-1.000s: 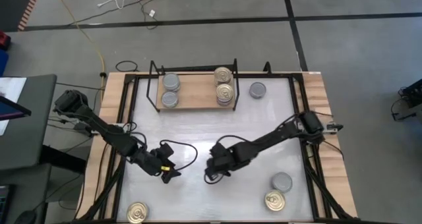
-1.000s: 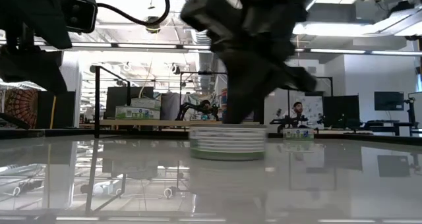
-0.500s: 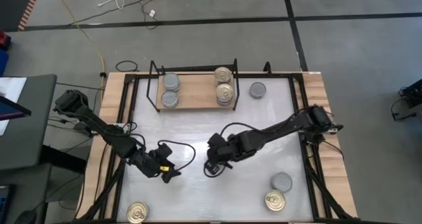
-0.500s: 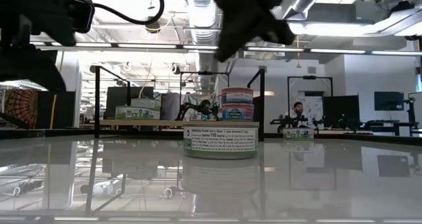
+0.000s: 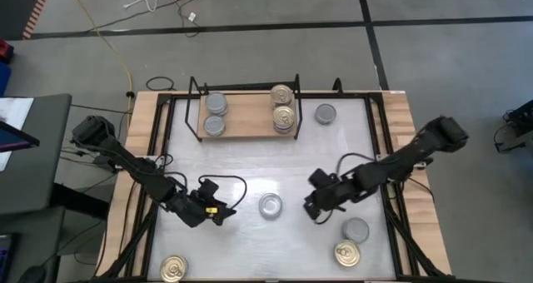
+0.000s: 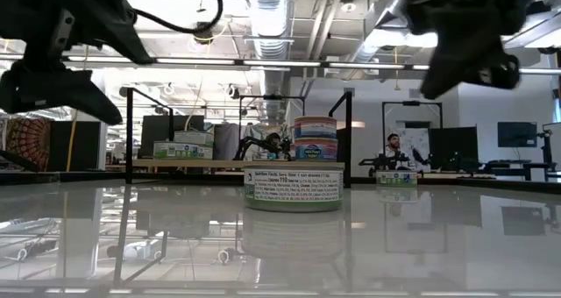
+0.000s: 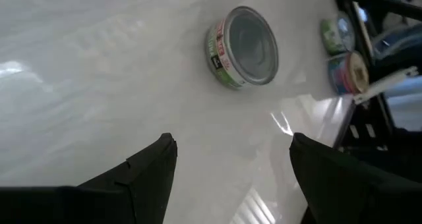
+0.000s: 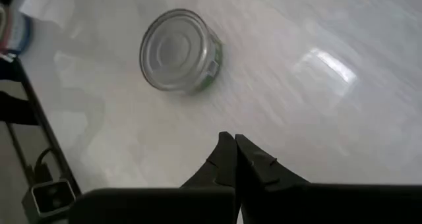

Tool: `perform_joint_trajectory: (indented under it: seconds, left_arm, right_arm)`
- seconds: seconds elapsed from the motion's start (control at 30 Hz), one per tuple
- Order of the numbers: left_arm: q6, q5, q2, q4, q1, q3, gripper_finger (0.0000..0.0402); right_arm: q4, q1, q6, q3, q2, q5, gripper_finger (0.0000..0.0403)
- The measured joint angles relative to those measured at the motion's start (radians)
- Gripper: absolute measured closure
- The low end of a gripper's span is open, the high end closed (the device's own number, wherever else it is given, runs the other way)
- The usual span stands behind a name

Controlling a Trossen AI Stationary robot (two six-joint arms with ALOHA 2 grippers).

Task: Stack canned seafood by type on shelf
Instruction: Stack the green tuna can on top of the green tuna can on the shelf

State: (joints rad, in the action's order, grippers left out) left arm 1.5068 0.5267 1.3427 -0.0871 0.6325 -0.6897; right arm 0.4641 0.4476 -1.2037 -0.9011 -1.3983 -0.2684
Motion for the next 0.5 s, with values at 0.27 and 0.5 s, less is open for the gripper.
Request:
perform_joint_trajectory:
  seconds: [0.27, 0.5]
  left_arm:
    - [0.055, -0.01, 0.221, 0.004, -0.044, -0.137, 0.0118]
    - [0.056, -0.017, 0.344, 0.058, -0.088, -0.21, 0.0118]
  right_arm:
    - [-0.168, 0.013, -0.049, 0.16, 0.097, -0.029, 0.0359]
    - [-0.295, -0.004, -0.069, 0.171, -0.027, -0.078, 0.0345]
